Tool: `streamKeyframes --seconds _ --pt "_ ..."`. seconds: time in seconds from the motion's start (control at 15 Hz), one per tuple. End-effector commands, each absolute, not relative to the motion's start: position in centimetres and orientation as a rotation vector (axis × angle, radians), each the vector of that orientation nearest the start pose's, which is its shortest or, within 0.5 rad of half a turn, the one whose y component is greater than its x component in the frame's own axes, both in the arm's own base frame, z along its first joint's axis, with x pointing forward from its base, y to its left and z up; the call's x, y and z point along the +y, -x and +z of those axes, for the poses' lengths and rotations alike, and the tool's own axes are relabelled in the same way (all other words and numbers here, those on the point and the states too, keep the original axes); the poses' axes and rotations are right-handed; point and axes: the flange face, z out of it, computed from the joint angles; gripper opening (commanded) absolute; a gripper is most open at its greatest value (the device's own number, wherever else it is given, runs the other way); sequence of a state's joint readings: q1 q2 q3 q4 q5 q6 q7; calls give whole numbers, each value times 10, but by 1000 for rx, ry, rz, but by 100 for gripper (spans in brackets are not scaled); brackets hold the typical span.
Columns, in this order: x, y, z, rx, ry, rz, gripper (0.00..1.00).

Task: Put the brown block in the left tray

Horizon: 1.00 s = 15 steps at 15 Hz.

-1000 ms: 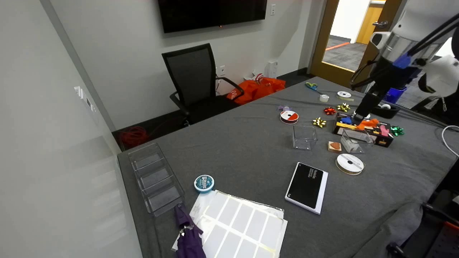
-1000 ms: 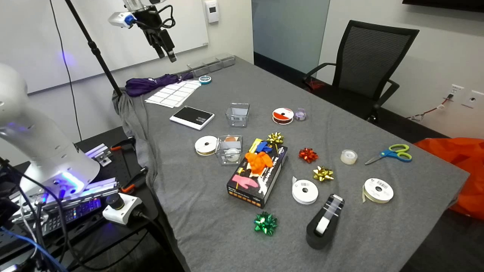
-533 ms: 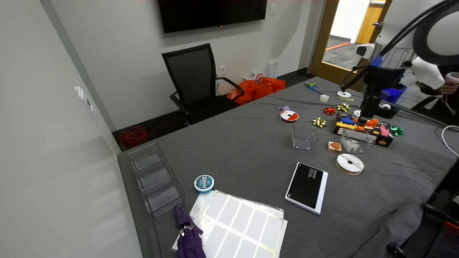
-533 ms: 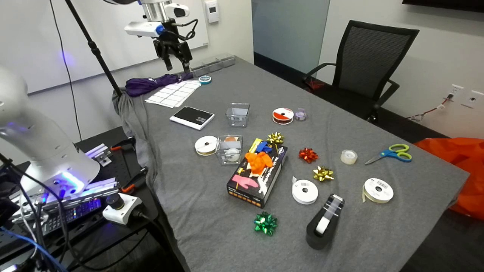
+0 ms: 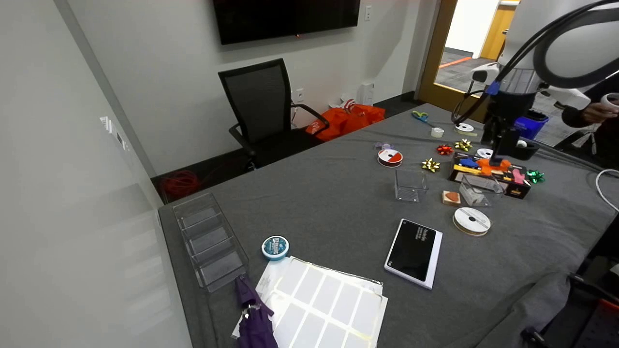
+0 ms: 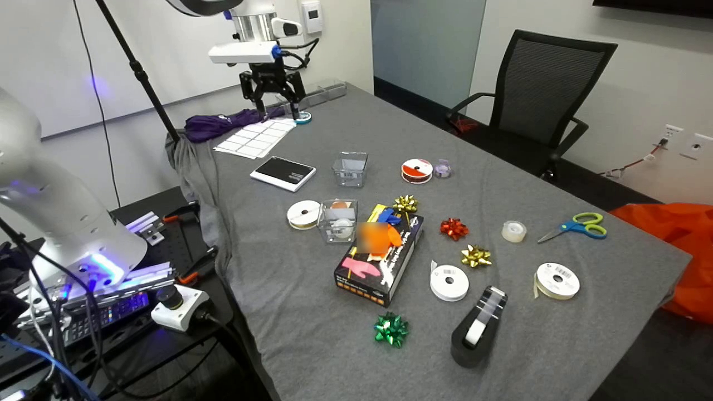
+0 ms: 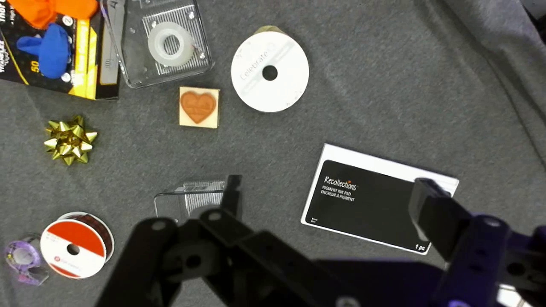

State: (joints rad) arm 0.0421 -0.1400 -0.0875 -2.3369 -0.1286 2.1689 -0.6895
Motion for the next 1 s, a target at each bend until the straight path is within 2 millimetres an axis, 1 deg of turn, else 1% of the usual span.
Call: streamKeyframes --seconds 0.0,0.33,0.4,0.53,0.6,0.73,0.93 --pt "-28 -483 390 -1142 3009 99 100" --pt "-28 -484 390 -1150 3007 100 100" --pt "-32 -484 386 -1155 2993 101 100" --pt "-42 -489 377 -1147 2913 88 100" --pt "-48 -492 371 -1123 2880 30 100" --pt "-57 -498 360 -1096 2824 19 100" --pt "-69 -513 345 -1061 2806 -5 100"
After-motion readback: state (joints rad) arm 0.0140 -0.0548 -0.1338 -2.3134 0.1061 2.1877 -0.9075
